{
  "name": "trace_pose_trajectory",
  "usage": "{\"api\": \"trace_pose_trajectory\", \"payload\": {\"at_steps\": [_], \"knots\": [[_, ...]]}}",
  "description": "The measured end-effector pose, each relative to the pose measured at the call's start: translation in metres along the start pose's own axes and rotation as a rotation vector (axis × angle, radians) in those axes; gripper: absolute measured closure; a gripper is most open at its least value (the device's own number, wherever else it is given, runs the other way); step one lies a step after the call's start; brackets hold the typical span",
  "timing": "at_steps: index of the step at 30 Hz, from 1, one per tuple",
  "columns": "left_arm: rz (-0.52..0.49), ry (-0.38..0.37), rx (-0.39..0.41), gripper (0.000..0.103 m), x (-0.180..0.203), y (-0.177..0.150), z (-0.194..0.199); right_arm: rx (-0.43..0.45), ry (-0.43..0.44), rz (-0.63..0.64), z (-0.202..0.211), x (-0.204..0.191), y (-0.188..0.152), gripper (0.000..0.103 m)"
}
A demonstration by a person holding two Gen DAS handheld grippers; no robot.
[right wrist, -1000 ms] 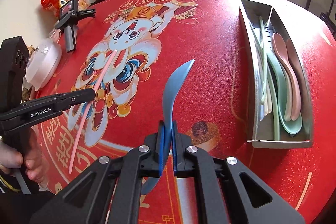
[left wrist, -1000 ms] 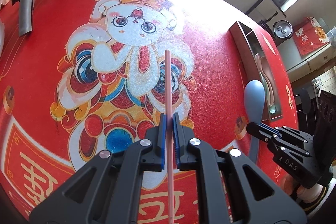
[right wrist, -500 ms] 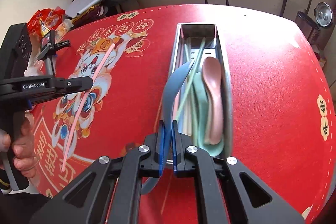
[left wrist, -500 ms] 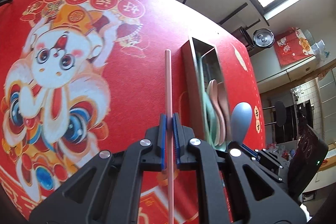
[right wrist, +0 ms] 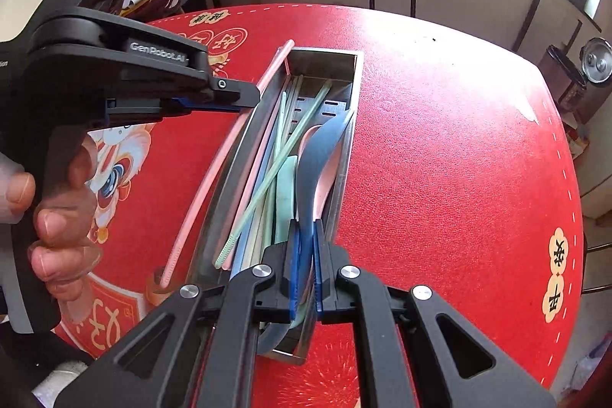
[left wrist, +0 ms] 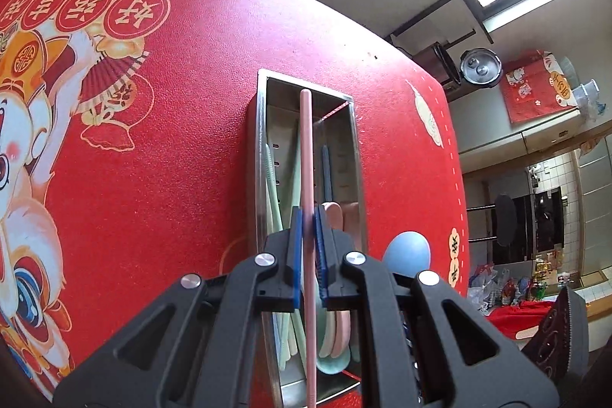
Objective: Organize utensils
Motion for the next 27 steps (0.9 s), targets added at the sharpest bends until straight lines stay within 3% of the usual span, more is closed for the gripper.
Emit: {"api": "trace_pose_trajectory", "payload": {"at_steps": [11,19,27], "knots": [[-0.03,0.045,-0.046,0.093,-0.012,0.009,-0.026,-0.047,-0.01,0.042,-0.021,-0.007,-0.001,0.097],[-0.092,0.05,-0.032,0.073,-0.003,0.013,-0.008,-0.072,-0.032,0.027,-0.028,-0.008,0.002,0.096],[-0.202,0.093,0.024,0.055,-0.002,0.021,0.046,-0.039,-0.057,0.001,-0.01,-0.005,0.015,0.073]]}}
Point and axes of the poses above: each gripper's, at about its wrist camera, not at the fingertips, and z roughly against the way its jaws point, x to its right, y to its top, the point moved 10 cm from there along -z, roughly the way its jaws point, and after that the axes turned 12 degrees about -y, right-handed, at the moved point
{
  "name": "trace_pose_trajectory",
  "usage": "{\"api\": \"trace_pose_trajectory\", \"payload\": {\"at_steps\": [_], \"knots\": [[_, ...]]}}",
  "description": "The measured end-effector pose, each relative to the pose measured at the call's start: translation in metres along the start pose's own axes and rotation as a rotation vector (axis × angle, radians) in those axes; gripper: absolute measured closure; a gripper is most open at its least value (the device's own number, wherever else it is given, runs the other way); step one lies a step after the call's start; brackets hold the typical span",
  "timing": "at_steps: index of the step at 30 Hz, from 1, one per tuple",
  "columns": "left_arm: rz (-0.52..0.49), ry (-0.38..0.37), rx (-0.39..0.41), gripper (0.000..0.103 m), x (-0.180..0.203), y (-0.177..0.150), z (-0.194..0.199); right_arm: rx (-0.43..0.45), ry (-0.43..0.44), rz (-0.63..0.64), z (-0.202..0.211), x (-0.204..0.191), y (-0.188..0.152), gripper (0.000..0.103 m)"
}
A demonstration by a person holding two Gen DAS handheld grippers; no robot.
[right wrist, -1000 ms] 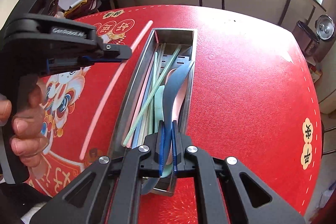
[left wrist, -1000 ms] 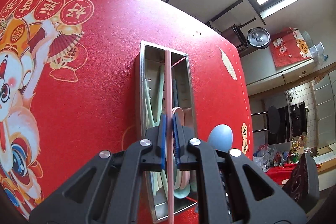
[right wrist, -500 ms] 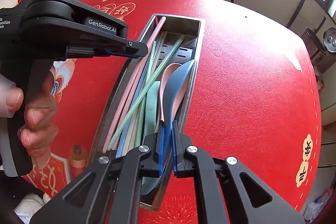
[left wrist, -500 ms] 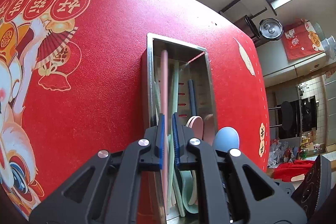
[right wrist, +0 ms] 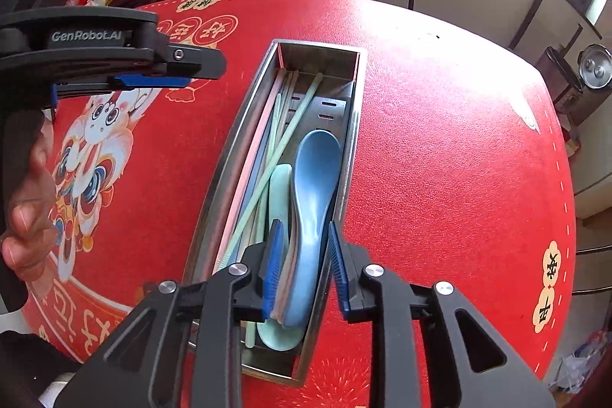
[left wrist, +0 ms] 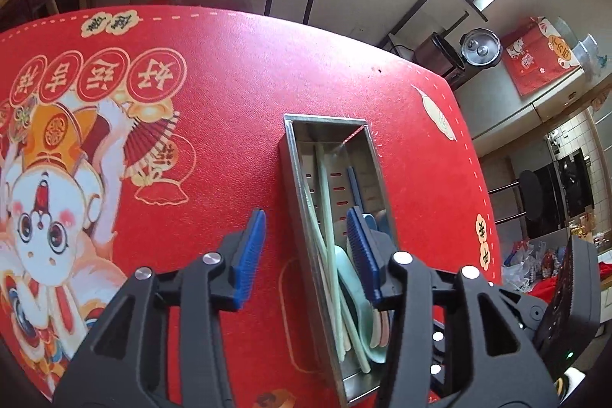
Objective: Organize utensils
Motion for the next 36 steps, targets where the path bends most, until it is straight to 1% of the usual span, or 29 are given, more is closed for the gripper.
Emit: {"api": "trace_pose_trajectory", "payload": {"at_steps": [4,6,7,8,10,12,13,14,15,16,18,22,26,32,36], "knots": [[-0.053,0.036,0.022,0.052,-0.006,-0.001,0.03,0.026,-0.006,-0.018,0.02,-0.002,0.001,0.066],[-0.073,0.05,0.035,0.051,-0.008,-0.001,0.045,0.04,-0.017,-0.019,0.031,-0.001,0.004,0.061],[-0.085,0.058,0.043,0.045,-0.008,-0.002,0.054,0.047,-0.023,-0.021,0.036,-0.001,0.005,0.059],[-0.096,0.065,0.053,0.04,-0.008,-0.002,0.061,0.054,-0.028,-0.023,0.042,-0.002,0.005,0.055],[-0.127,0.084,0.075,0.039,-0.008,-0.002,0.079,0.071,-0.042,-0.029,0.055,-0.002,0.007,0.048],[-0.159,0.096,0.092,0.039,-0.007,-0.003,0.096,0.088,-0.056,-0.038,0.068,-0.002,0.009,0.036],[-0.172,0.103,0.1,0.034,-0.007,-0.004,0.105,0.097,-0.063,-0.044,0.075,-0.001,0.009,0.033],[-0.183,0.111,0.112,0.026,-0.007,-0.004,0.114,0.106,-0.073,-0.05,0.083,-0.001,0.01,0.026],[-0.193,0.118,0.13,0.012,-0.006,-0.004,0.124,0.122,-0.089,-0.057,0.091,0.0,0.011,0.018],[-0.209,0.118,0.156,0.008,-0.003,-0.004,0.136,0.141,-0.107,-0.063,0.101,0.001,0.013,0.014],[-0.24,0.12,0.181,0.007,0.001,-0.005,0.156,0.169,-0.122,-0.083,0.118,0.001,0.014,0.006],[-0.282,0.109,0.208,0.006,0.009,-0.01,0.193,0.213,-0.133,-0.161,0.151,0.004,0.013,0.006],[-0.323,0.125,0.247,0.006,0.016,-0.021,0.227,0.294,-0.17,-0.235,0.187,0.008,0.01,0.006],[-0.356,0.136,0.333,0.006,0.028,-0.038,0.278,0.392,-0.165,-0.381,0.239,0.014,0.0,0.006],[-0.375,0.128,0.4,0.006,0.04,-0.047,0.306,0.454,-0.202,-0.437,0.268,0.019,-0.01,0.006]]}}
Point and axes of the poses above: each gripper's, at about its wrist camera, not at the fingertips, and z roughly against the way its jaws point, x to its right, y to its top, the point moved 10 cm from there along -z, roughly the way its jaws point, and after that the axes turned 12 degrees about -y, right-handed, at the moved point
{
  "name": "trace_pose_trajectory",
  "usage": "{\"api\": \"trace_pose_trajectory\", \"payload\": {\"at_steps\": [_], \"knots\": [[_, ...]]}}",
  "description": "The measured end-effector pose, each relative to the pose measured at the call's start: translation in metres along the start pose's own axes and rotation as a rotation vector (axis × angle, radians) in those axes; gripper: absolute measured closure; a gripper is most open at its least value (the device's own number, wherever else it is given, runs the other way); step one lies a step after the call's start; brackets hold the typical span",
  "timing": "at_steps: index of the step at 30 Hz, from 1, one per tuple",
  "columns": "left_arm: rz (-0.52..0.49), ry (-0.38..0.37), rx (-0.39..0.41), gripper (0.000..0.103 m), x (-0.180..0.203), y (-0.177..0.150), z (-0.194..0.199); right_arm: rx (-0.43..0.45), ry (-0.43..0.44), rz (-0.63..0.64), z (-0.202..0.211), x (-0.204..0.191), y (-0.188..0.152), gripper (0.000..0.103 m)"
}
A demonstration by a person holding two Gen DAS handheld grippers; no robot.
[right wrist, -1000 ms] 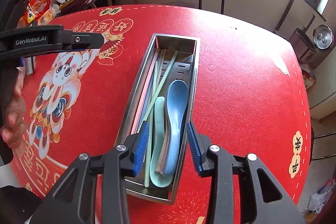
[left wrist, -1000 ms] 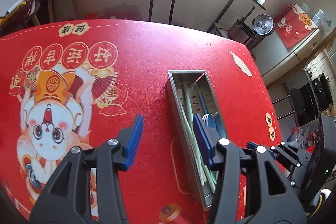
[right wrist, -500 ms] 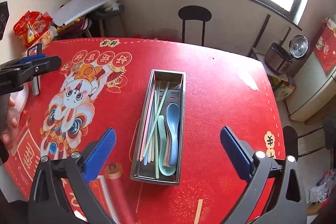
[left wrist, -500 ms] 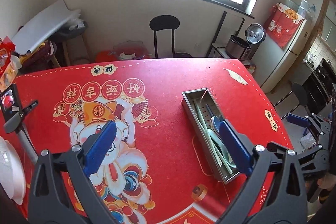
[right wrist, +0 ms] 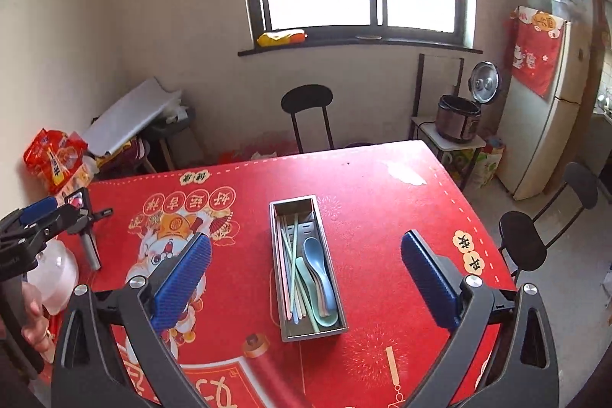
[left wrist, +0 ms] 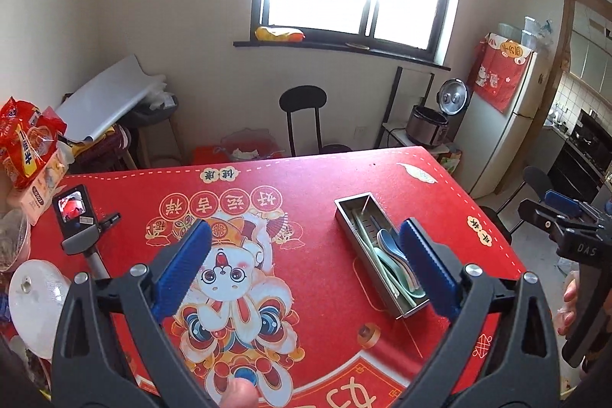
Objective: Organize utensils
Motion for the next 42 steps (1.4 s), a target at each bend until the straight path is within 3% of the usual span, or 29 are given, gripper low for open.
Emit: {"api": "trace_pose_trajectory", "payload": {"at_steps": [7,12,42], "knots": [[0.018,0.026,0.097,0.006,0.0,0.003,0.034,0.04,-0.043,-0.014,0.029,0.015,-0.001,0.006],[0.015,0.05,0.084,0.006,-0.004,0.0,0.039,0.053,-0.052,-0.021,0.04,0.023,0.0,0.006],[0.032,0.028,0.048,0.006,0.005,-0.007,0.033,0.056,-0.1,-0.033,0.042,0.03,0.002,0.006]]}}
Point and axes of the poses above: each gripper's, at about its wrist camera, not at the fingertips, and z roughly against the way its jaws point, x to its right, y to its top, the point moved 10 cm from there along -z, roughly the way its jaws point, and after that the axes turned 12 degrees about -y, right-handed, at the moved point
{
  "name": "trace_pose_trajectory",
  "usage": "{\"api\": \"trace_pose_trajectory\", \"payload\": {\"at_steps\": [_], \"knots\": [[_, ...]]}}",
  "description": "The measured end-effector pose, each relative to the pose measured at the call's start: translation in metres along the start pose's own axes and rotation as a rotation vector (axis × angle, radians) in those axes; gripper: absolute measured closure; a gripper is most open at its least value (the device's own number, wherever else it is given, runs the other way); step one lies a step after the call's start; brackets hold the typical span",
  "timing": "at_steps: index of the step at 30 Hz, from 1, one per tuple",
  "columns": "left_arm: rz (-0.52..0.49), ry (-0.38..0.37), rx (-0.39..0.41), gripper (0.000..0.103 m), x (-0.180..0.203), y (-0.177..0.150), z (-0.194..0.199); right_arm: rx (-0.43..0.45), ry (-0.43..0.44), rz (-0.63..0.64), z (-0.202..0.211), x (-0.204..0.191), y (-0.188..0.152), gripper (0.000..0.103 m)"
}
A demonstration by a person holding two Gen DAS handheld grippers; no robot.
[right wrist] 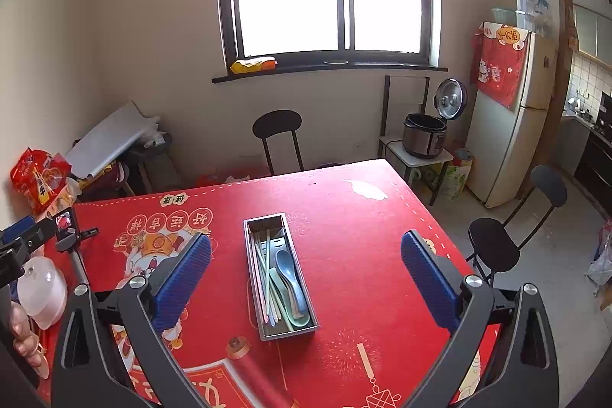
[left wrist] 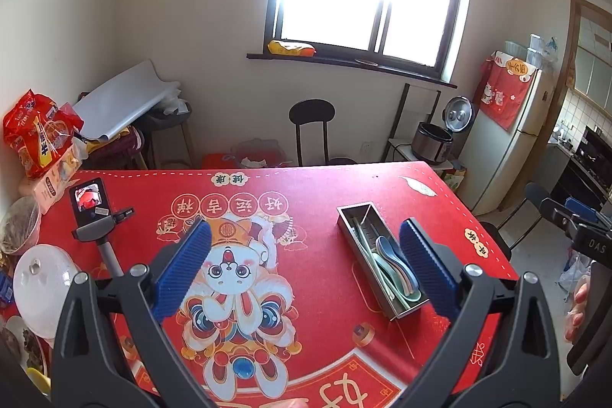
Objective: Organize utensils
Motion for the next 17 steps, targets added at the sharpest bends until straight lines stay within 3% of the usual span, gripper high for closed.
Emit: {"api": "trace_pose_trajectory", "payload": {"at_steps": [17], "knots": [[0.013,0.006,-0.007,0.006,-0.0023,-0.0023,-0.0005,0.002,-0.009,-0.002,0.0004,0.0004,-0.0012,0.006]]}}
Point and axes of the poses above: each gripper's, at about its wrist camera, not at the fingertips, and z roughly against the way its jaws point, x to its right, y to its top, the point moved 10 cm from there along -z, roughly the way its jaws point, and after that the axes turned 12 degrees about -y, right-handed, at the moved point
